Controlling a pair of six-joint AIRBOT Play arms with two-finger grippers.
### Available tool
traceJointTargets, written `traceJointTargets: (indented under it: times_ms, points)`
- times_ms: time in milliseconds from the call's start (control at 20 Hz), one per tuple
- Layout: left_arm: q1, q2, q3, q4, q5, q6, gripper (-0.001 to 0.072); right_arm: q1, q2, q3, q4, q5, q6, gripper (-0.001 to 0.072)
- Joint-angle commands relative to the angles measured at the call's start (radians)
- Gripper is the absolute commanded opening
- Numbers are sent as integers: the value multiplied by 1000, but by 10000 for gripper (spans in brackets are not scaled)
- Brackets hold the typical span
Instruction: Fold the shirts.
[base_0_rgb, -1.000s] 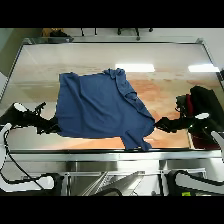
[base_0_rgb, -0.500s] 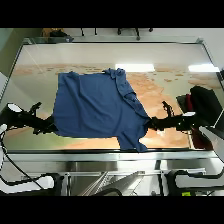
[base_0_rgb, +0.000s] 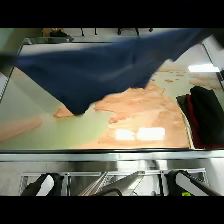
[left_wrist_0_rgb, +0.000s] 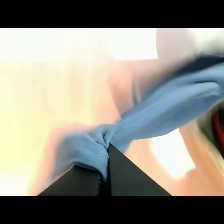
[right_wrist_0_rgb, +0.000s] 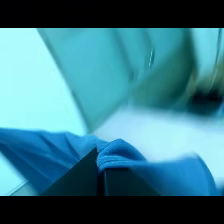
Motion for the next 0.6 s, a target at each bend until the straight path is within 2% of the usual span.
traceJointTargets:
  times_ms: [0,100,200,350,550]
  points:
    - [83,140,502,60,129,-33,17,-112,71,406,-34,-174,18,23]
    - [85,168,604,193,152,-99,17,-141,94,488,-178,-210,87,22]
    - [26,176,586,245,141,-101,17,-156,104,488,-245,-195,124,23]
    - [-92,176,376,241,116,-97,17,-174,58,445,-211,-73,135,22]
    - [-326,111,-5,253,116,-29,18,-169,-32,256,-106,121,132,22]
